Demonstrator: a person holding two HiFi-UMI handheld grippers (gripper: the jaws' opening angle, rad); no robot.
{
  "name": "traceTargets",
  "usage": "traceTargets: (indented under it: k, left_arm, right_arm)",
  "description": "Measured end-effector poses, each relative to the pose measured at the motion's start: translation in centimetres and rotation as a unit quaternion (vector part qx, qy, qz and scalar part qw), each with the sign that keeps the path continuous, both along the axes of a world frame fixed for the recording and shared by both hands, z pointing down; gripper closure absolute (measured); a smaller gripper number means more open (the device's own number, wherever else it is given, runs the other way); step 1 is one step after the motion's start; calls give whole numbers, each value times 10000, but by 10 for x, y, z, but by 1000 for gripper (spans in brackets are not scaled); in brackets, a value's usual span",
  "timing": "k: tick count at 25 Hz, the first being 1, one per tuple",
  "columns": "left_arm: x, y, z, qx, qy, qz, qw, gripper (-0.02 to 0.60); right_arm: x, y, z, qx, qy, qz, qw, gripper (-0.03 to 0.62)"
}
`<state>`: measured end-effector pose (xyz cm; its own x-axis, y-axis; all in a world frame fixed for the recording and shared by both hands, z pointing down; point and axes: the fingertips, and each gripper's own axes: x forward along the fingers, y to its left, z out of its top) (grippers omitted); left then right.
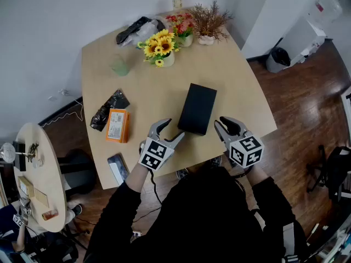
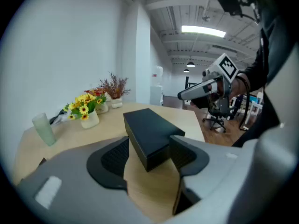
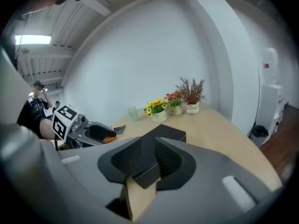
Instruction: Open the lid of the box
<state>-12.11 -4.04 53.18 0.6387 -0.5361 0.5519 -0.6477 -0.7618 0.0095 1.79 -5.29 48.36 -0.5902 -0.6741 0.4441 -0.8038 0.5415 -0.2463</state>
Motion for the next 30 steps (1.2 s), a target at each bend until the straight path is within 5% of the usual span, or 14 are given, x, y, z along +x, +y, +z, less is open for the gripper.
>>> traceTargets:
  k: [4, 15, 30]
  left_arm:
    - [8, -13, 33, -262, -281, 225, 9990, 327]
    - [20, -15, 37, -512, -228, 320, 9979, 310]
    - [79, 30, 46, -249, -585, 616, 9961, 304]
  right_arm:
    - [-8, -24, 33, -646, -386, 117, 9971, 479]
    - [-2, -55, 70, -1696, -1117, 591, 9774, 444]
    - [16, -52, 80, -1937, -650, 721, 9762, 425]
